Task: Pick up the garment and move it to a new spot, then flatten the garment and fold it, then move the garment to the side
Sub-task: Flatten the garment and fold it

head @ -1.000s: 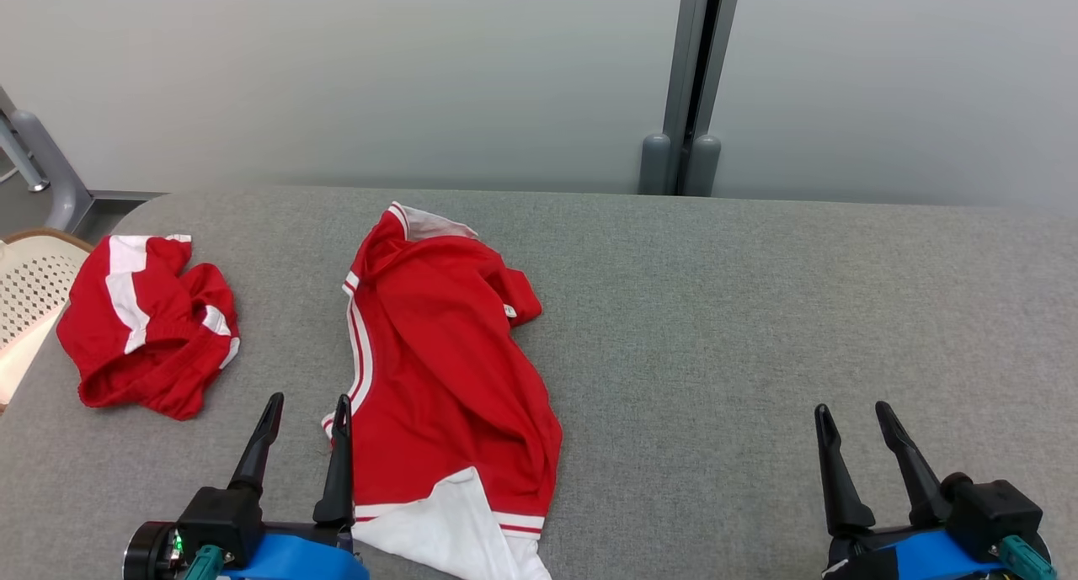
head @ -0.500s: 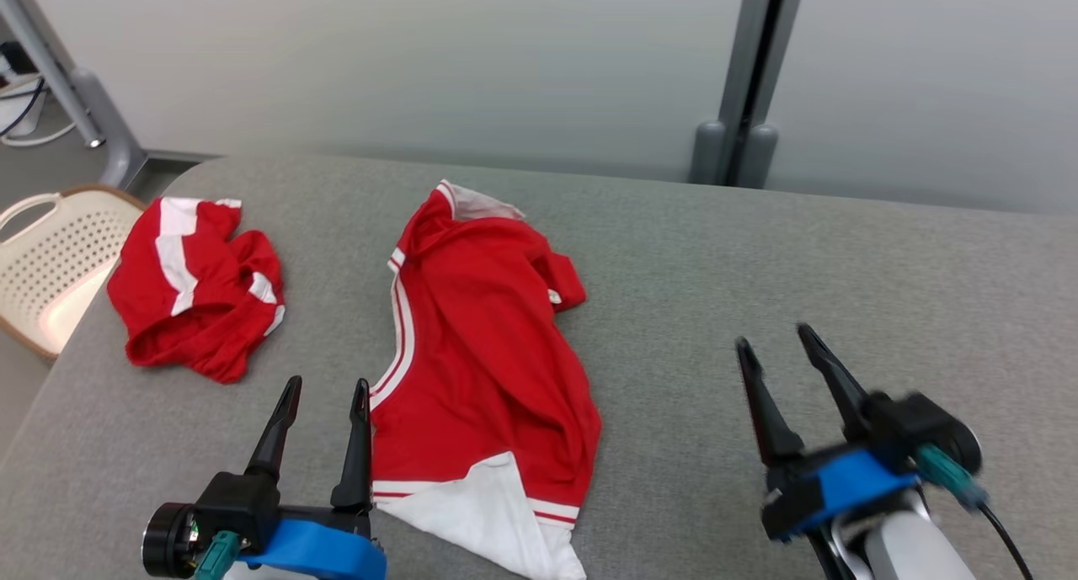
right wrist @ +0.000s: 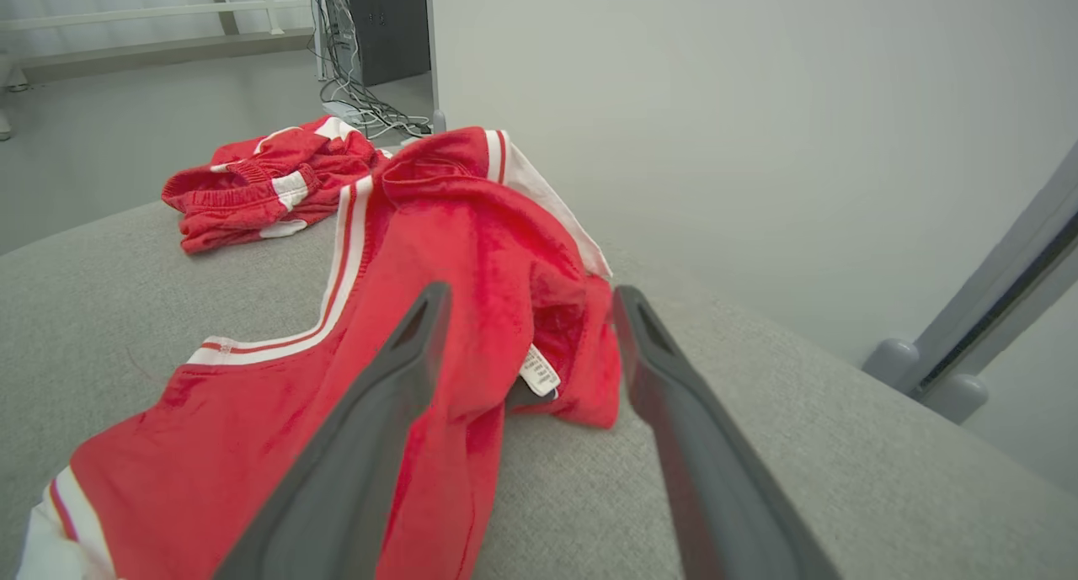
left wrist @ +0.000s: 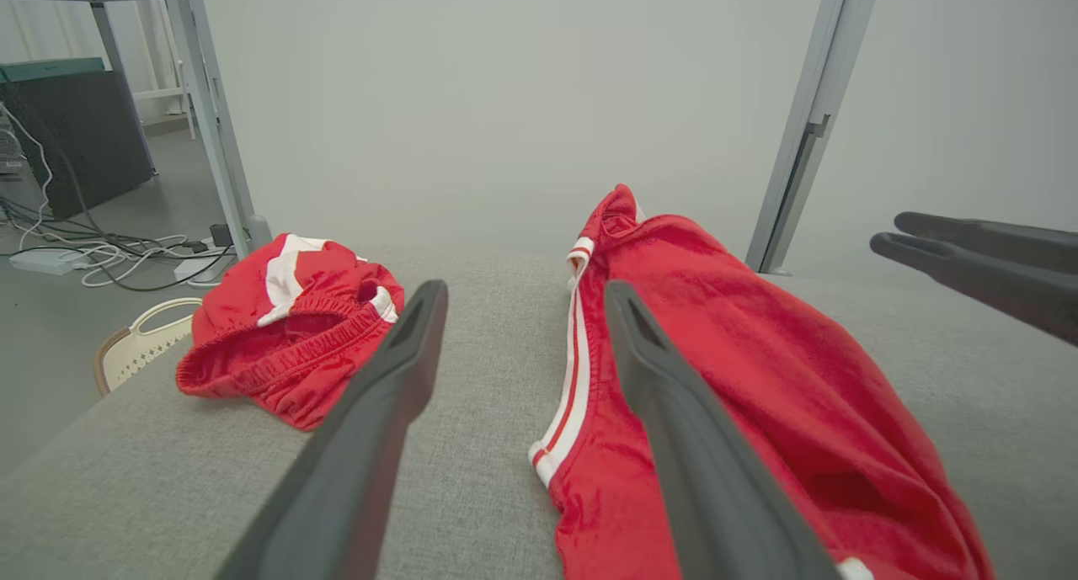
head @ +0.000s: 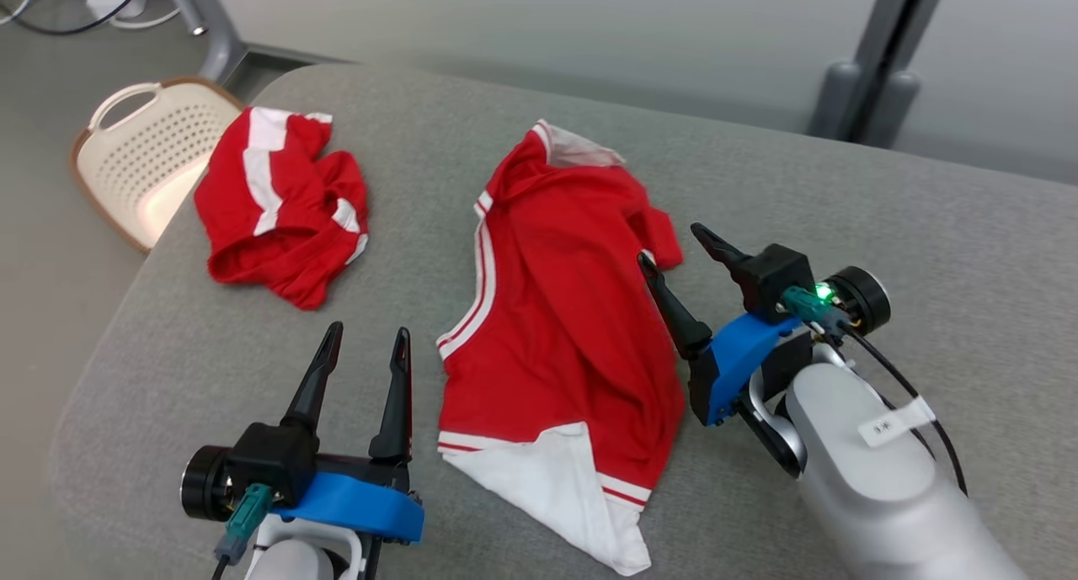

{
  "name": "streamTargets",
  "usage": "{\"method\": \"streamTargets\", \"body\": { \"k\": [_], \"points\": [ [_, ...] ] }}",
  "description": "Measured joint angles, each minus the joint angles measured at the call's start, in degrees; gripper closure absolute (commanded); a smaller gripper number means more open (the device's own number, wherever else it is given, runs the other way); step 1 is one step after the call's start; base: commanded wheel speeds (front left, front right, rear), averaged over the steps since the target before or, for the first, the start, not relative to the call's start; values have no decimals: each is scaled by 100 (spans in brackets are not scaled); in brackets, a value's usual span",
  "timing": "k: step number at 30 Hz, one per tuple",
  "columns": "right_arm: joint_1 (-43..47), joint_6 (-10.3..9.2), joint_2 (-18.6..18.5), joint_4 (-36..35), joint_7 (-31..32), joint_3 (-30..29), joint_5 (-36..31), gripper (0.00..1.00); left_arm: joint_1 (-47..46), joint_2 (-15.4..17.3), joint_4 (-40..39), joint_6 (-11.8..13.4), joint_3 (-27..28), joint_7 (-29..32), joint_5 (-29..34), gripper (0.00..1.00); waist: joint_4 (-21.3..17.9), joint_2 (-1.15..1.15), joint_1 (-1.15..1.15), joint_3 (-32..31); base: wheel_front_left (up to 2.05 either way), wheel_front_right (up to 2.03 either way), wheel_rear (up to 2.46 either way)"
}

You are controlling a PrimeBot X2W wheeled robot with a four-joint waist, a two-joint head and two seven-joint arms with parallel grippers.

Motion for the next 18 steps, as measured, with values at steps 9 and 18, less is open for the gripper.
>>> {"method": "streamTargets", "body": {
  "k": [9, 18],
  "points": [
    [-773, 0, 131, 1792, 96, 393, 328, 0, -207, -45, 24, -16, -215, 0, -99, 0, 490, 0, 0, 377, 0, 0, 0],
    [-993, 1, 224, 2426, -157, 699, 888, 100, -315, -51, 41, 119, -514, 0, -307, 0, 595, 0, 0, 567, 0, 0, 0]
  ]
}}
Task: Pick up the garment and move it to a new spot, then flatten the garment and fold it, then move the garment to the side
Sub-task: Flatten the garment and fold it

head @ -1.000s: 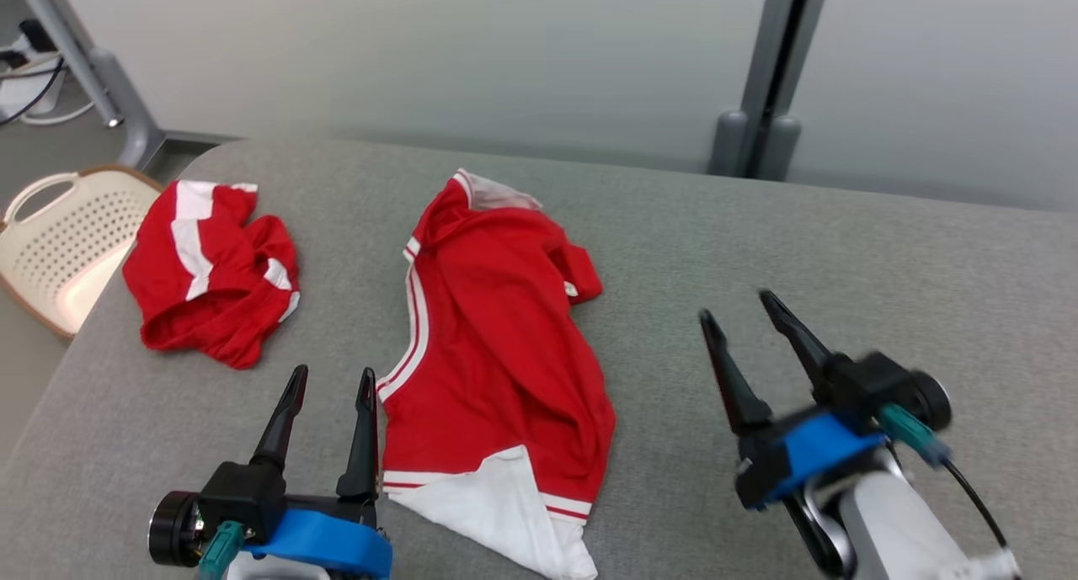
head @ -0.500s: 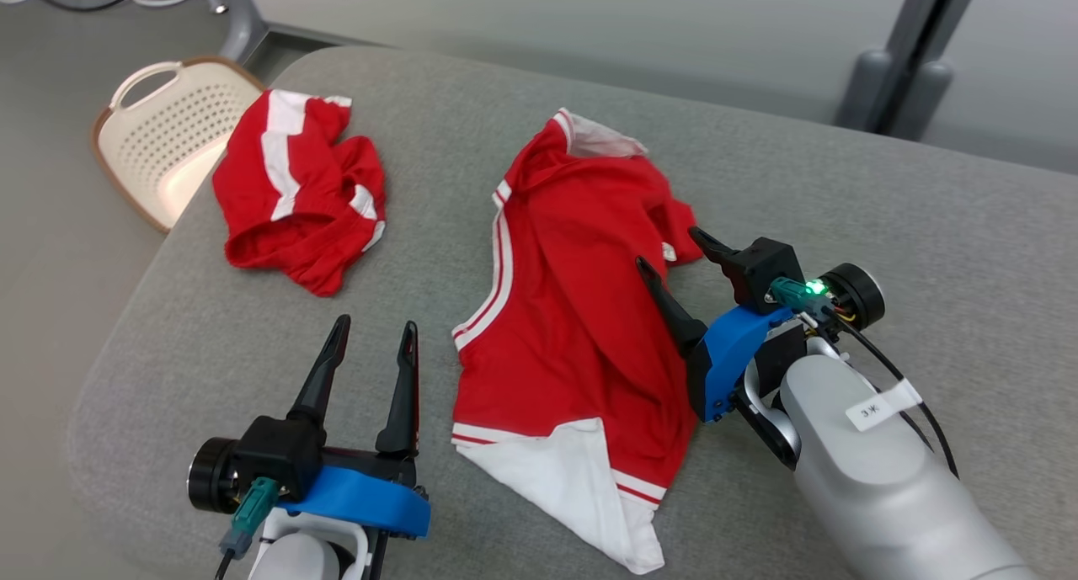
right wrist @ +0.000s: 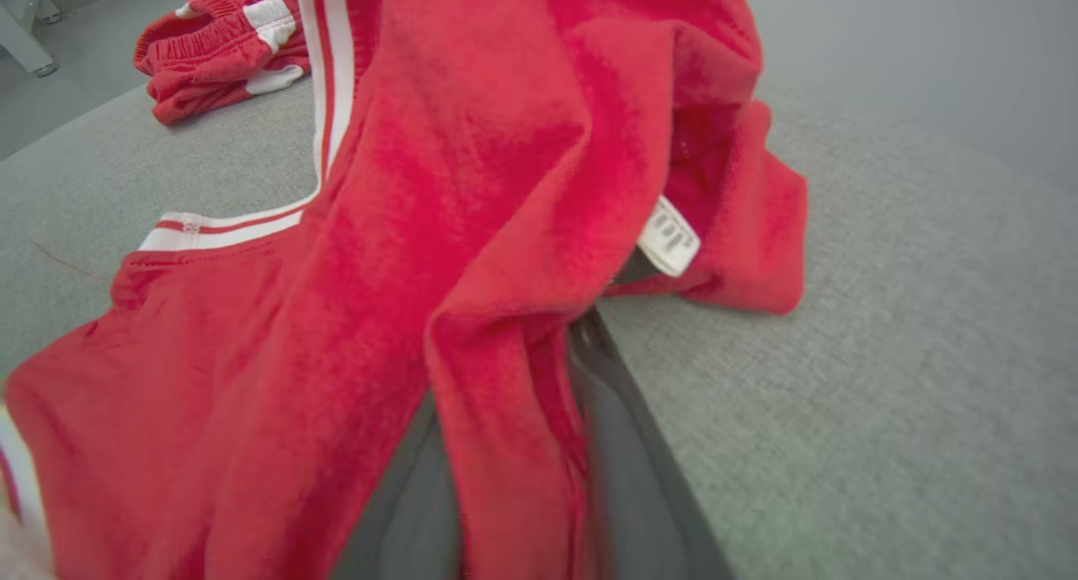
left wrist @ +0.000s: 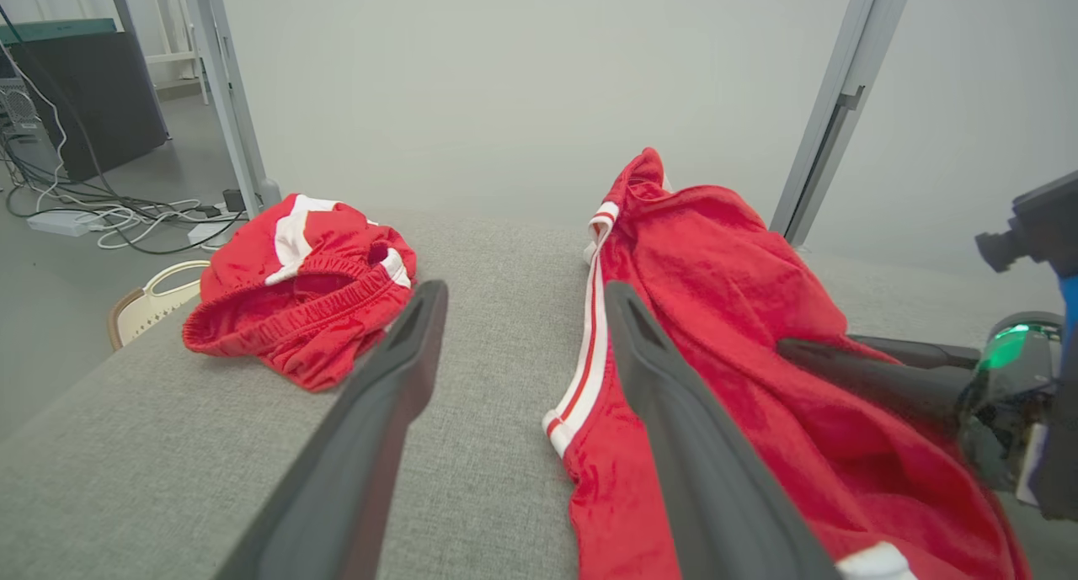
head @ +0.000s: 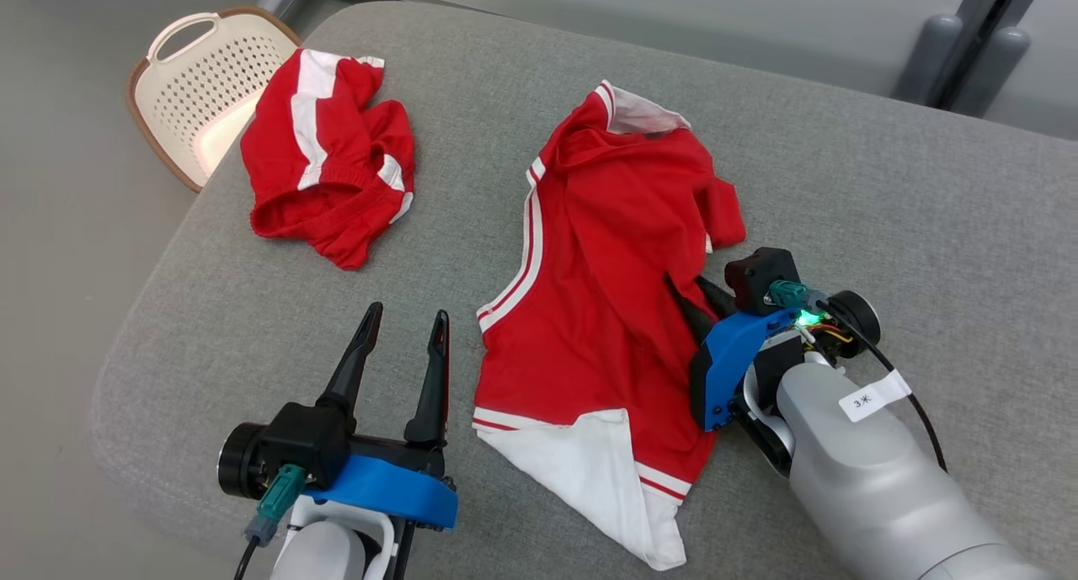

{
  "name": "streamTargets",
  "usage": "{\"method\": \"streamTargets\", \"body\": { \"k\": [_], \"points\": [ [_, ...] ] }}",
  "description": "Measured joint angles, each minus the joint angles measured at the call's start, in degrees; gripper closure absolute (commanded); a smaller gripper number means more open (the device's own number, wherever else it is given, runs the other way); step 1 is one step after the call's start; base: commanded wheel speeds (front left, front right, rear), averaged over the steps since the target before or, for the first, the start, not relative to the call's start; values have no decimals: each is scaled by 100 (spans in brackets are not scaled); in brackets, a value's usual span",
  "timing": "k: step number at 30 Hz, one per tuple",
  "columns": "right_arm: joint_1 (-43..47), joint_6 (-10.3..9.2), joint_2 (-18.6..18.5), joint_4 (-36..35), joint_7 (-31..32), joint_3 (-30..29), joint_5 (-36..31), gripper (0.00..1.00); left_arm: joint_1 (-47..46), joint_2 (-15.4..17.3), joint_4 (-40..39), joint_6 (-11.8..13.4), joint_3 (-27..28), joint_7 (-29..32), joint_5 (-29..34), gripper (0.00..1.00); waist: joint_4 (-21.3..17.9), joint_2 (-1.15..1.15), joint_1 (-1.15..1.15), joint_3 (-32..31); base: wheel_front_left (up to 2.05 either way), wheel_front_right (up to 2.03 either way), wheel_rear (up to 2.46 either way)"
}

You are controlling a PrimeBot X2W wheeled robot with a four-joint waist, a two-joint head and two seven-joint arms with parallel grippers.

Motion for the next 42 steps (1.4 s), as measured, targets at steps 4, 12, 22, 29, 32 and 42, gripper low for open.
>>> {"method": "streamTargets", "body": {
  "k": [4, 12, 22, 29, 32, 42],
  "points": [
    [16, -1, 5, -68, -212, 89, 230, 100, 2, -1, 36, 43, 15, 0, 3, 0, -155, 0, 0, -71, 0, 0, 0],
    [763, -1, -331, -1482, -285, -64, 413, 100, 140, -2, 145, -15, 229, 0, 126, 0, -762, 0, -1, -307, 0, 0, 0],
    [2457, -1, -759, -3342, -287, -1054, 471, 100, 297, -5, 271, -110, 367, 0, 223, 0, -1624, 0, -1, -647, 0, 0, 0],
    [3618, -1, -602, -3998, -289, -2286, 1098, 100, 408, -4, 309, -146, 435, 0, 265, 0, -2011, 0, -1, -796, 0, 0, 0],
    [4023, -1, -545, -4117, -289, -2680, 1141, 100, 436, -5, 318, -160, 444, 0, 268, 0, -2101, 0, -1, -825, 0, 0, 0],
    [4404, -1, -327, -4936, -289, -3488, 367, 0, 459, -3, 345, -191, 521, 0, 323, 0, -2286, 0, -1, -896, 0, 0, 0]
  ]
}}
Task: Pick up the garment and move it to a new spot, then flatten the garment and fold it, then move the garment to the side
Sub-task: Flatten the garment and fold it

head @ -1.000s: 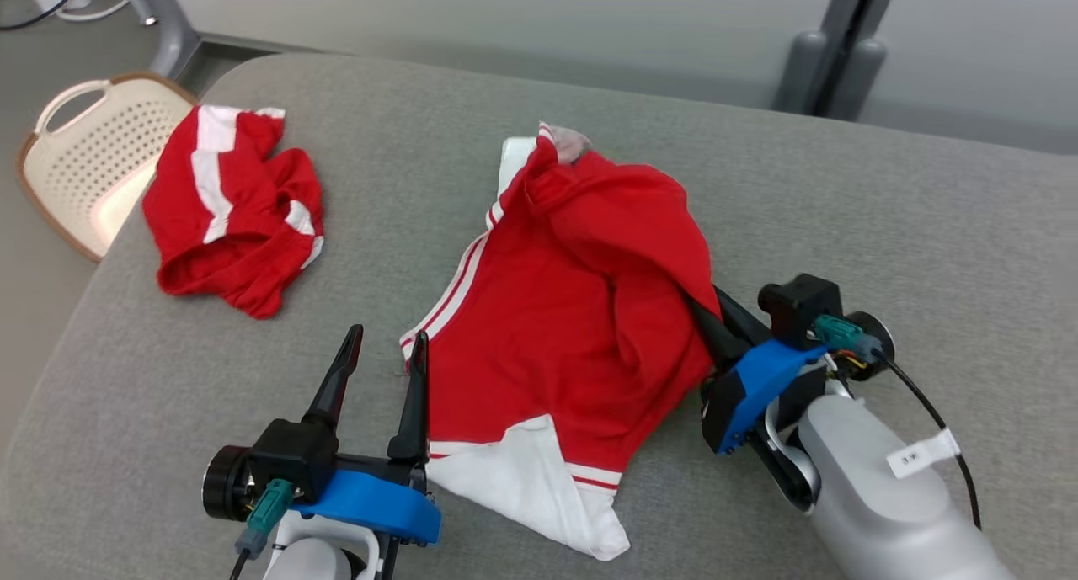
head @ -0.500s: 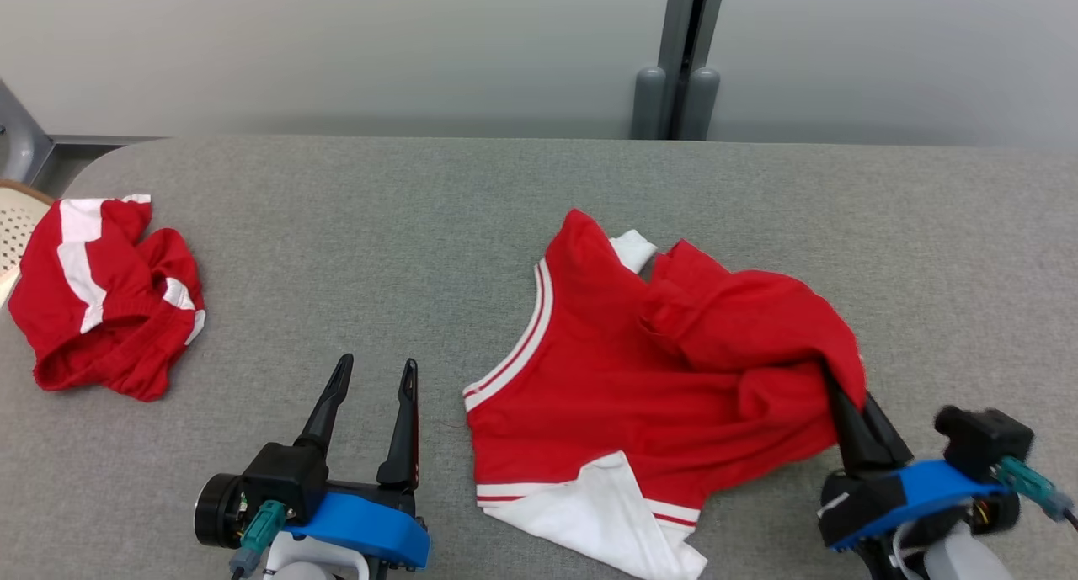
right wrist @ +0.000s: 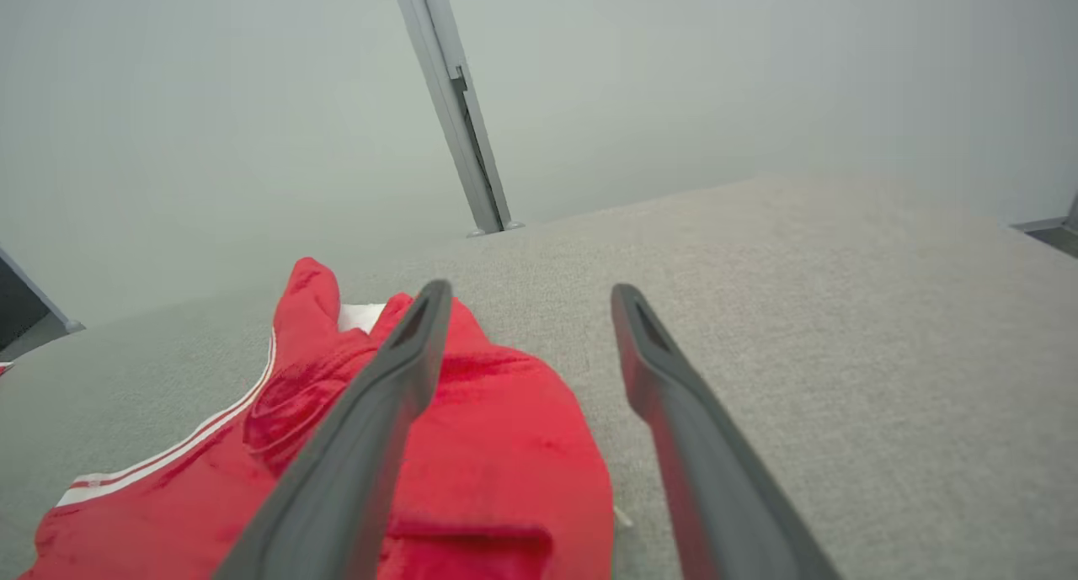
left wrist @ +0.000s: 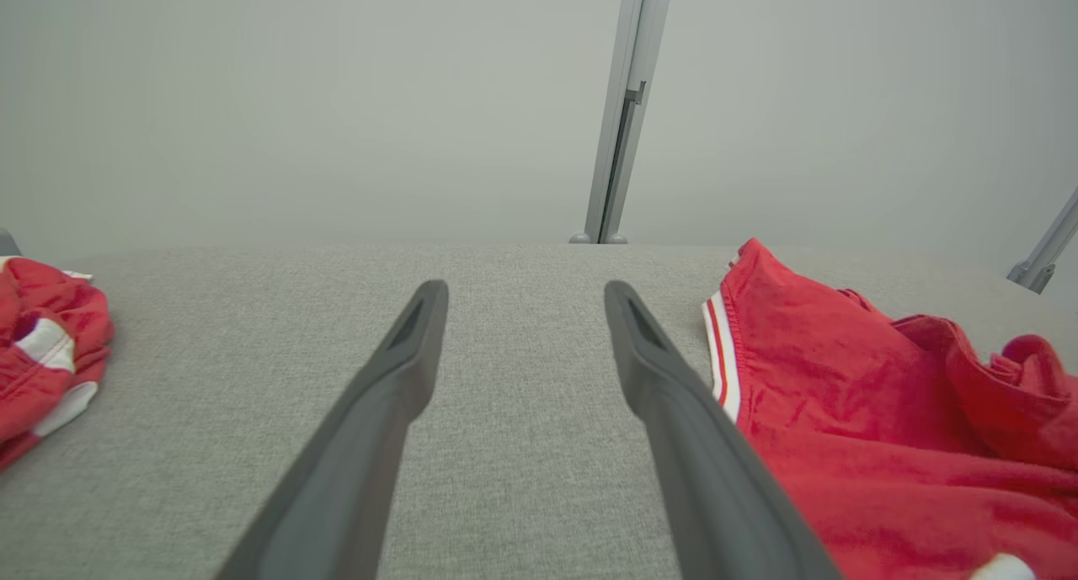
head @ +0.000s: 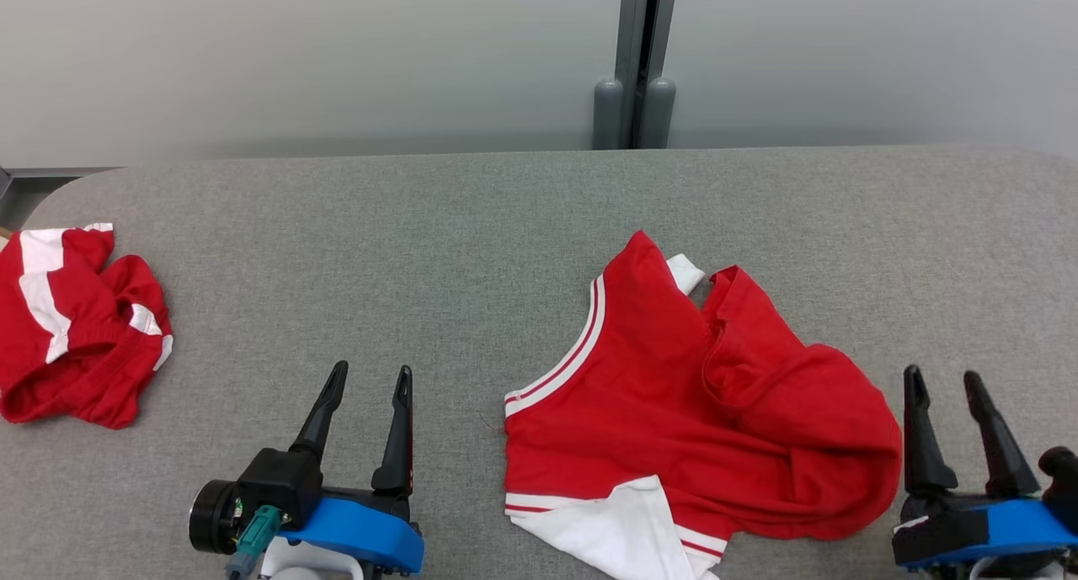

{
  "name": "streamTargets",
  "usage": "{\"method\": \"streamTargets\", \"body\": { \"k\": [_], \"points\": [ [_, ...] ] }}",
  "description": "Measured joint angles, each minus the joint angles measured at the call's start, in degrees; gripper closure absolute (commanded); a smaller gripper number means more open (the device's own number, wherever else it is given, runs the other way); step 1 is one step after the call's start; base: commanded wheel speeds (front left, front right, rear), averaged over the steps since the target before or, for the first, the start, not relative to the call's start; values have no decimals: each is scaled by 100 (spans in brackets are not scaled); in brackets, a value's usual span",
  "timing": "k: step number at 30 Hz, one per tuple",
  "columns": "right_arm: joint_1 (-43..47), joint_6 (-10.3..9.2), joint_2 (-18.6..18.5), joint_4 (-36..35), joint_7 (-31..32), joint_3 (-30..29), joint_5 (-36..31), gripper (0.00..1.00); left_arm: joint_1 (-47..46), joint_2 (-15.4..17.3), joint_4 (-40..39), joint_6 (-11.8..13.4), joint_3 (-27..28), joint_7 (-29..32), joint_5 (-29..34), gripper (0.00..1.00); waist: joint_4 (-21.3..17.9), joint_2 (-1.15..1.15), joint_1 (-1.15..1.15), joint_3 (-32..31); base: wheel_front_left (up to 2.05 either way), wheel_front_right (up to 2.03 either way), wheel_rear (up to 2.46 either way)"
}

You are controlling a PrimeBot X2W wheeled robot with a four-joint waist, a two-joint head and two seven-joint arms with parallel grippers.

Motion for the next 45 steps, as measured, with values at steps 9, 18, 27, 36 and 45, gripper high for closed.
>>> {"method": "streamTargets", "body": {
  "k": [9, 18, 27, 36, 45],
  "points": [
    [7, 0, 88, -1436, -1, 354, -1069, 0, 2, 2, -25, -29, 126, 0, 87, 0, 41, 0, 0, -81, 0, 0, 0],
    [300, 0, 215, -1184, 8, 1352, -1435, 0, 84, 4, -14, -47, 218, 0, 122, 0, 153, 0, 0, -183, 0, 0, 0],
    [285, 0, 281, -681, 11, 1390, -1460, 0, 124, 4, -11, -70, 247, 0, 136, 0, 143, 0, 0, -194, 0, 0, 0],
    [109, 0, 304, -599, 7, 1384, -1415, 0, -227, 2, 349, -119, -325, 0, 137, 0, -26, 0, 0, -94, 0, 0, 0],
    [-16, 0, 313, -603, 4, 1378, -1399, 0, -875, -1, 1324, -149, -1014, 113, -141, 0, -347, 0, 1, 101, 0, 0, 0]
  ]
}}
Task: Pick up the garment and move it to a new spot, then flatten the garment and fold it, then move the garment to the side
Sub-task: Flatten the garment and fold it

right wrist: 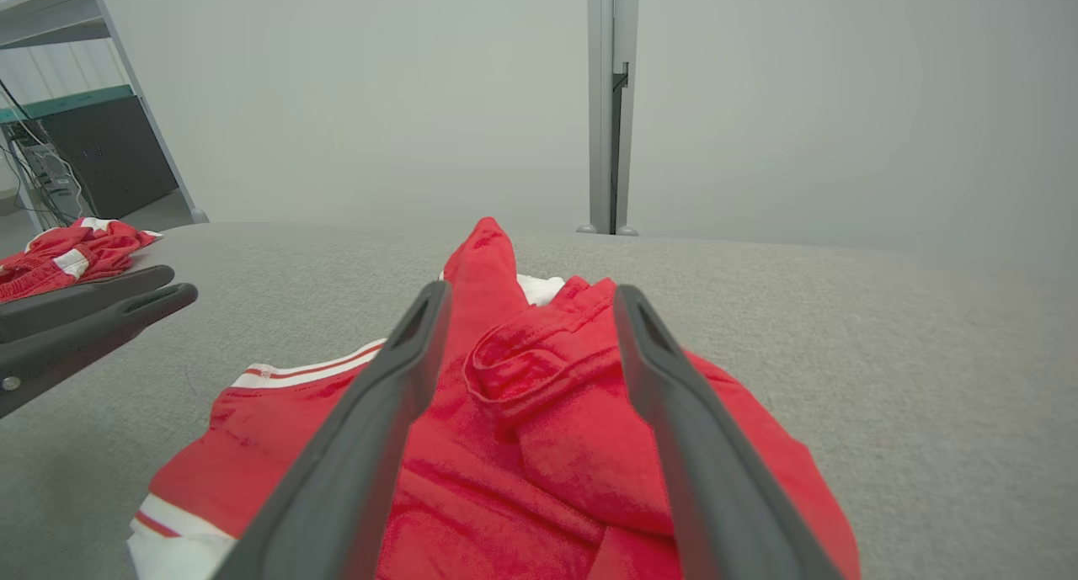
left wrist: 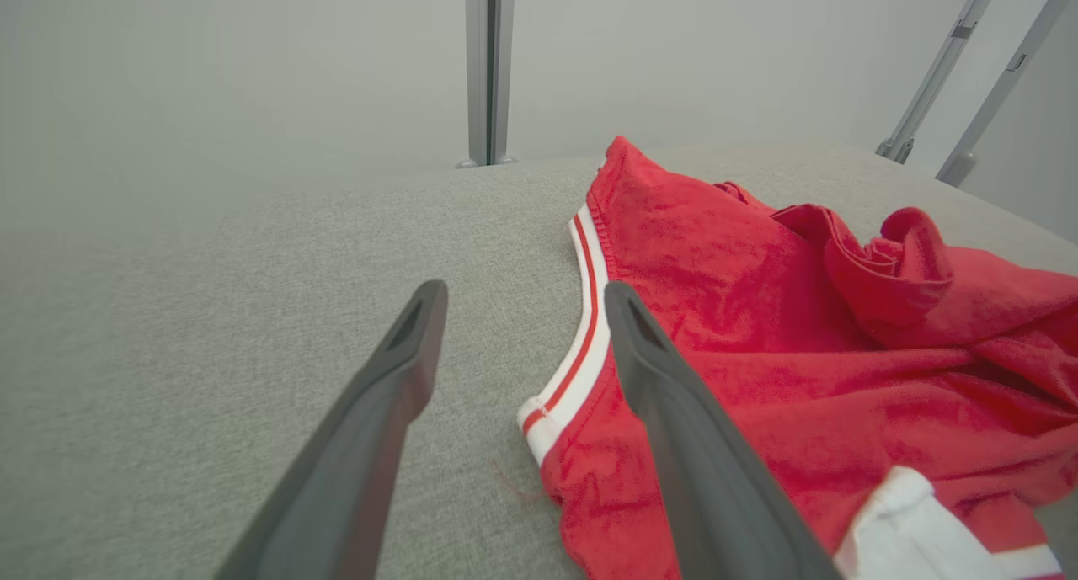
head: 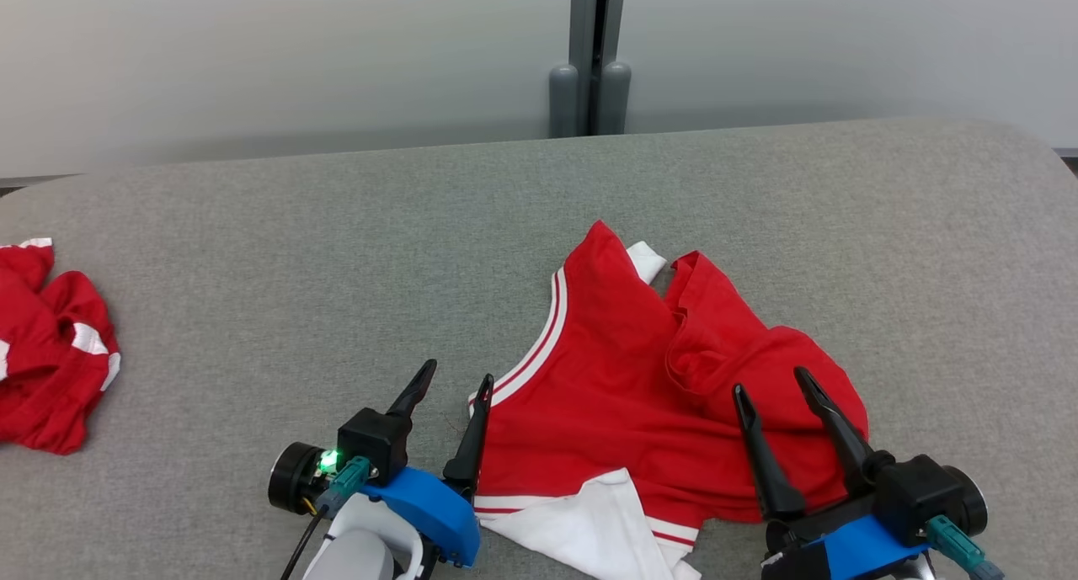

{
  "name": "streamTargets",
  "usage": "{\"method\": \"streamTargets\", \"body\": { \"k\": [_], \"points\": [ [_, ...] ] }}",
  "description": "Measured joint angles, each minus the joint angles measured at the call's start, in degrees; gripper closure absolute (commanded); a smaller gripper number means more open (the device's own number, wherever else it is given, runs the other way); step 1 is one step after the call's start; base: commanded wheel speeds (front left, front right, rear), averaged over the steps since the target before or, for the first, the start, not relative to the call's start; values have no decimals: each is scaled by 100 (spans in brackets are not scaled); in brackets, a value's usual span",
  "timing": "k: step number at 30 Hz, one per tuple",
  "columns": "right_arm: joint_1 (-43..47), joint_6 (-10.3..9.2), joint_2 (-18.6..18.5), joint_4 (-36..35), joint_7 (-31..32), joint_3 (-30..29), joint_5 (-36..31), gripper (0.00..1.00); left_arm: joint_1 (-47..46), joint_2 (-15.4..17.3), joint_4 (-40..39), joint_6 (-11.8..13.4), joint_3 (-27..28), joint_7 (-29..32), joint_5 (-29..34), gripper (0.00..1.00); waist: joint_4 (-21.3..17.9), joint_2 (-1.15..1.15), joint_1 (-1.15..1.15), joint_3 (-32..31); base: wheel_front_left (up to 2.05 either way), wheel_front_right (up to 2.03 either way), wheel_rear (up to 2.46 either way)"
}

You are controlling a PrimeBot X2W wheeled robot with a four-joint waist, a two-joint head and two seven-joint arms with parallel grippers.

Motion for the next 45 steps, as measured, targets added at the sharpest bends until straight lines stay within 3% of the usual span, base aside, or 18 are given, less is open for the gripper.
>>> {"method": "streamTargets", "body": {
  "k": [12, 21, 22, 23, 24, 25, 32, 45],
  "points": [
    [-121, 0, 12, -90, -3, -38, 75, 0, -414, 4, 1434, -2, -521, 221, -441, 0, -331, 0, 0, 305, 0, 0, 0],
    [-151, 0, 19, -125, -3, 15, 125, 0, -611, 8, 1647, -2, -1044, 140, -678, 0, -342, 0, 0, 317, 0, 0, 0],
    [-155, 0, 20, -126, -3, 30, 134, 0, -625, 3, 1639, -2, -1143, 138, -753, 23, -346, 0, 0, 308, 0, 0, 0],
    [-157, 0, 21, -127, -3, 37, 136, 0, -645, -2, 1626, -2, -1202, 120, -812, 53, -345, 0, 0, 295, 0, 0, 0],
    [-158, 0, 21, -127, -3, 38, 145, 0, -678, -4, 1618, -2, -1225, 105, -868, 90, -346, 0, 0, 280, 0, 0, 0],
    [-158, 0, 21, -126, -3, 35, 169, 0, -733, -5, 1615, -3, -1226, 64, -914, 100, -343, 0, 0, 263, 0, 0, 0],
    [-86, 0, 23, -113, -4, -30, 211, 0, -970, 75, 1642, 124, -968, -81, -1090, 100, -210, 0, 0, 139, 0, 0, 0],
    [-31, 0, 26, -41, -5, -111, 275, 0, -533, 1196, 1181, 493, 212, -107, -1397, 100, 1, 0, 0, 41, 0, 0, 0]
  ]
}}
